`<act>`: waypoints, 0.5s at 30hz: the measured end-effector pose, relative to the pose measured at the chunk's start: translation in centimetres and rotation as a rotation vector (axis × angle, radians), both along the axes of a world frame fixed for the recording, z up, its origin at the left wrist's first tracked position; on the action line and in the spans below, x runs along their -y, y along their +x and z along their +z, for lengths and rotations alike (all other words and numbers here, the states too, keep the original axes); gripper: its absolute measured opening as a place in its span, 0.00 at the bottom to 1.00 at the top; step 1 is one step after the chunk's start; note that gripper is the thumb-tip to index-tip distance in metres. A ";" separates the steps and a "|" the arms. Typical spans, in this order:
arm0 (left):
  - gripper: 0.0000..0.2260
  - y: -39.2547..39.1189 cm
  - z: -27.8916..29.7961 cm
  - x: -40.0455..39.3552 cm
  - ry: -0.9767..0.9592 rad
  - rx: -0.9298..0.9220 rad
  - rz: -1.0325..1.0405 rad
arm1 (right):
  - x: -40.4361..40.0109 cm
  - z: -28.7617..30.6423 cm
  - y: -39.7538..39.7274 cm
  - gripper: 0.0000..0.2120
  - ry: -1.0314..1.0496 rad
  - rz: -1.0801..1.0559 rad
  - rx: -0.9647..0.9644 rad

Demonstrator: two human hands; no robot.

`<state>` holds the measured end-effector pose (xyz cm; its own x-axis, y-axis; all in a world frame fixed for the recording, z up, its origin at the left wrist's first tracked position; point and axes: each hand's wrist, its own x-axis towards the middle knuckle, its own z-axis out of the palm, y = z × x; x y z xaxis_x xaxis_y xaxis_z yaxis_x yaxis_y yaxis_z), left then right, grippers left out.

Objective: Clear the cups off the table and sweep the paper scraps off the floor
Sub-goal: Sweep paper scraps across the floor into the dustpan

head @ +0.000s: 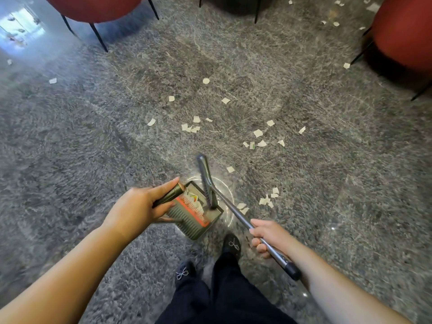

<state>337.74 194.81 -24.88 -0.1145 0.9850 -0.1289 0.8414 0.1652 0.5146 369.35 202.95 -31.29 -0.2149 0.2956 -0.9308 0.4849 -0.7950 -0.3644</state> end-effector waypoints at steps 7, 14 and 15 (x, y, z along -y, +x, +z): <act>0.25 -1.4 0.3 2.3 -0.054 -0.012 0.081 | -1.6 -1.4 -1.6 0.23 0.076 -0.118 0.019; 0.27 -2.0 -0.9 3.2 0.003 -0.050 0.015 | -4.4 -6.2 -5.3 0.28 0.065 -0.166 0.053; 0.27 -2.1 -1.0 3.2 0.021 -0.048 0.016 | -4.6 -6.7 -5.8 0.27 0.050 -0.178 0.053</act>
<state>335.62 191.64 -25.84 -0.1354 0.9855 -0.1018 0.8626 0.1678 0.4772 363.57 207.51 -37.95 -0.1057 0.3709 -0.9226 0.3576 -0.8516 -0.3833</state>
